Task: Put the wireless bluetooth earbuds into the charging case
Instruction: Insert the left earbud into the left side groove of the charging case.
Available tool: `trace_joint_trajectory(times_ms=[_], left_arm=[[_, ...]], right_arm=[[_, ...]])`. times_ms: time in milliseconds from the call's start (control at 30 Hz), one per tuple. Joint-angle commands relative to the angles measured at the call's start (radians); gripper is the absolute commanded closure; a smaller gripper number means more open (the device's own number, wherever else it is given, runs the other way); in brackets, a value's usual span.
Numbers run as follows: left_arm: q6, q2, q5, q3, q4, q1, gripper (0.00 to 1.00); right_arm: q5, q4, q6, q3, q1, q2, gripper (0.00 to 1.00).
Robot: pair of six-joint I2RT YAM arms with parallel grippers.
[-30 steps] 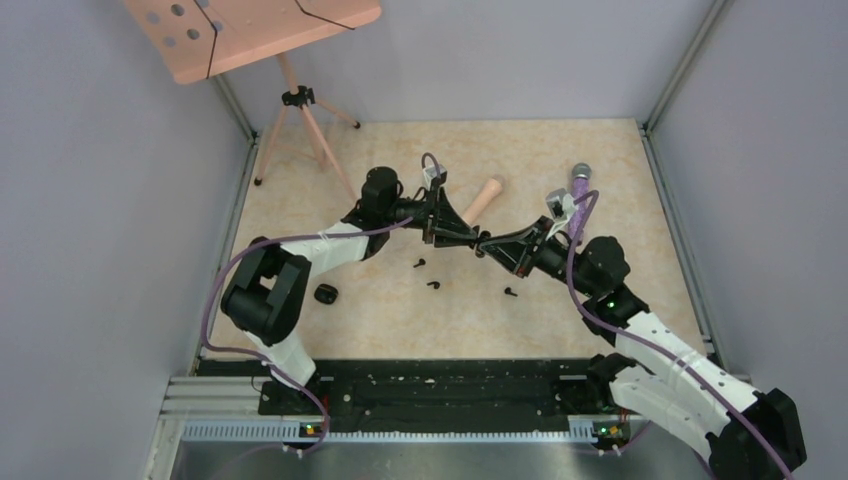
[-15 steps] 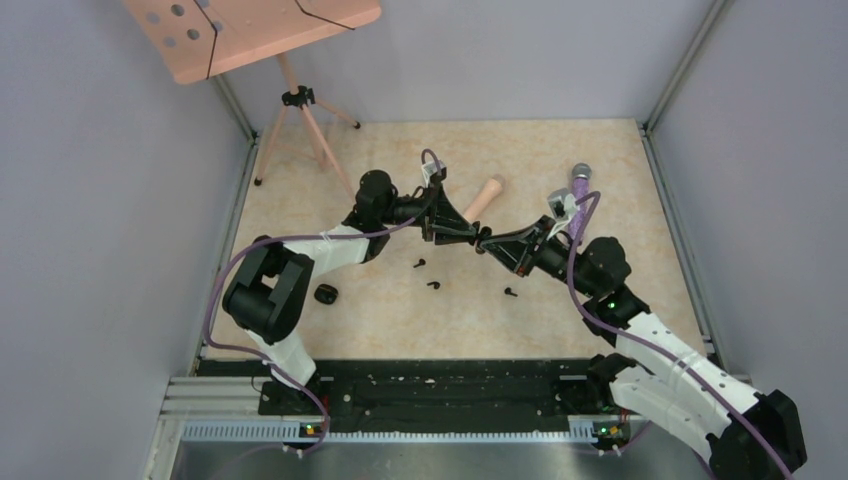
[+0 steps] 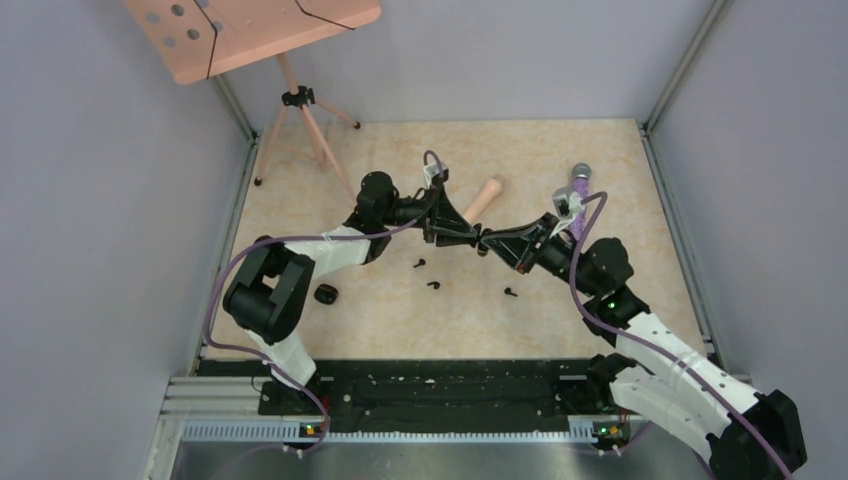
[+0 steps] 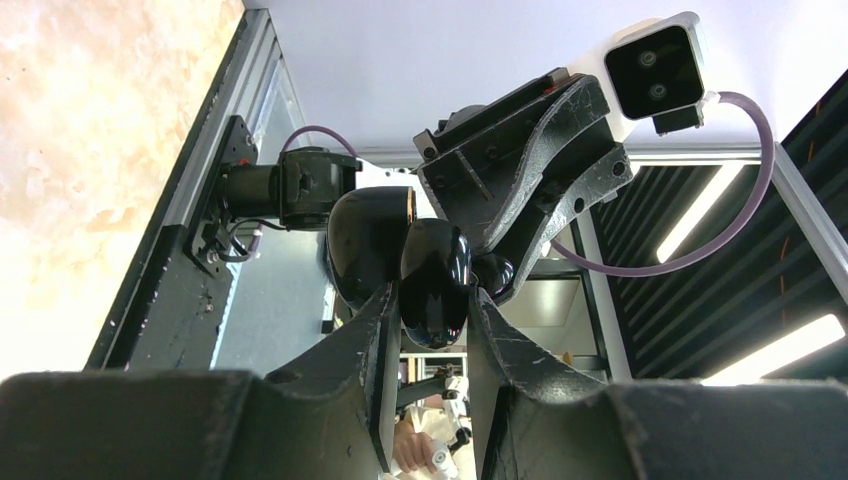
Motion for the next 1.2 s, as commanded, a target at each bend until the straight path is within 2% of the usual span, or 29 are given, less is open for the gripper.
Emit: trace_joint_trajectory(times_ms=[0, 267, 500, 800, 1167], left_arm=[[-0.018, 0.009, 0.023, -0.004, 0.089, -0.005, 1.0], [-0.069, 0.017, 0.021, -0.008, 0.152, -0.005, 1.0], [-0.209, 0.057, 0.017, -0.017, 0.332, -0.005, 1.0], [-0.267, 0.076, 0.007, -0.024, 0.411, -0.004, 1.0], [-0.351, 0.099, -0.014, -0.027, 0.514, -0.005, 1.0]], right_arm=[[0.011, 0.083, 0.005, 0.003, 0.015, 0.007, 0.92], [0.007, 0.115, 0.017, -0.016, 0.015, 0.019, 0.93], [0.011, 0.128, 0.015, -0.034, 0.015, 0.019, 0.93], [0.025, 0.149, 0.014, -0.054, 0.015, 0.003, 0.94], [0.006, 0.257, 0.026, -0.105, 0.016, -0.004, 0.95]])
